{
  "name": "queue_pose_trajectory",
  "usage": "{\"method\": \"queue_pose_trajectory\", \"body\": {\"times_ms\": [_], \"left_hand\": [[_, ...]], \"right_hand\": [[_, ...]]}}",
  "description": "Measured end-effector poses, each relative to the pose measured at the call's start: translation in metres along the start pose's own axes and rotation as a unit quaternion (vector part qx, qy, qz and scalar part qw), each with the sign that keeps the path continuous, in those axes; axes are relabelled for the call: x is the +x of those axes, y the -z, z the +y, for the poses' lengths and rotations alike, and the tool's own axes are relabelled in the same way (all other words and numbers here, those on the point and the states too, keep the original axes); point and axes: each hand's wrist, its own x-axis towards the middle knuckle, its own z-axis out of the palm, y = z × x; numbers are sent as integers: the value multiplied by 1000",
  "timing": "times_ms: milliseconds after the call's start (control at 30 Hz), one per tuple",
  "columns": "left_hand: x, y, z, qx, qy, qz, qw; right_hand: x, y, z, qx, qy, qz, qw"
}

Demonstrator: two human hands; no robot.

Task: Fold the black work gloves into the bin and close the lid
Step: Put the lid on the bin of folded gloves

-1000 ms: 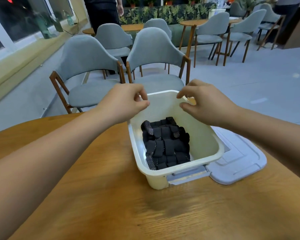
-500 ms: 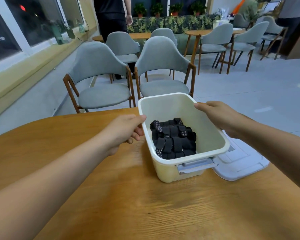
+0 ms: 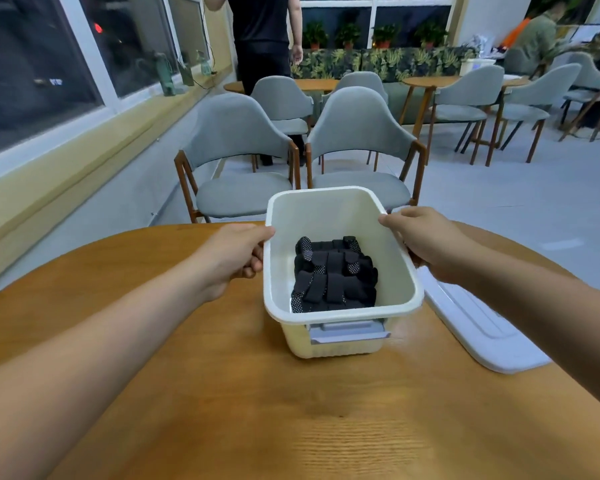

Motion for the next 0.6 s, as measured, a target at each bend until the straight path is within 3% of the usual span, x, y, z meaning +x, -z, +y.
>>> {"method": "queue_pose_trajectory", "body": {"times_ms": [300,600], "left_hand": [[-9,84,-26,14,34,98,995],[-6,98,-43,11,34,70,997]], "right_hand": [[-2,-85,-33,85,9,-72,994],[-4,-103,-30,94,8,-66,993]]}}
